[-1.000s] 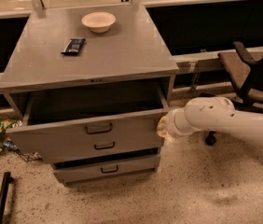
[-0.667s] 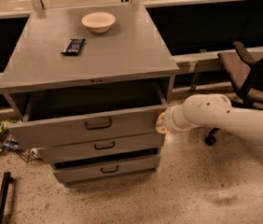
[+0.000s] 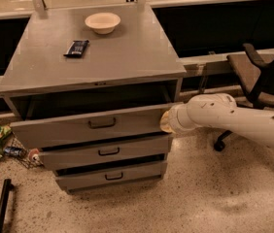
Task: Close top drawer
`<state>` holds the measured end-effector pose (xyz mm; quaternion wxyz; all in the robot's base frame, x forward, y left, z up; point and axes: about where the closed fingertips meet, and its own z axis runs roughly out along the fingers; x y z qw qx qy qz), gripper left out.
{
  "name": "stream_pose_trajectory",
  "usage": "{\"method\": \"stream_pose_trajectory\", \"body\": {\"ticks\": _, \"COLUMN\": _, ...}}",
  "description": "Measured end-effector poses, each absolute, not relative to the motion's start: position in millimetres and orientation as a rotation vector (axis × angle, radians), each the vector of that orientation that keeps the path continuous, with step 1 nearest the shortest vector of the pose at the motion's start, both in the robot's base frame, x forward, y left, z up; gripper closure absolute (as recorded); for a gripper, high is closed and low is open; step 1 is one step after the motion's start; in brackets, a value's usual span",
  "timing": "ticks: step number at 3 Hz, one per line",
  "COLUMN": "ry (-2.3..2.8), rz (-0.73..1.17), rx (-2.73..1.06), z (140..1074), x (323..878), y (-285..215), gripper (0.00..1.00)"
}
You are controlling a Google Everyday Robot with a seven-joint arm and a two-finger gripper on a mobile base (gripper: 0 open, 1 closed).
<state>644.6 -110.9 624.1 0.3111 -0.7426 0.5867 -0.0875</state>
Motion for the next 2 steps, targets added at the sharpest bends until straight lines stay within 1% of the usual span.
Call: {"method": "stream_pose_trajectory", "body": {"ticks": 2, "ry": 1.552, "rz": -0.311, "rx": -1.916, "z": 634.6, "x": 664.0, "y": -114.8, "gripper": 1.00}}
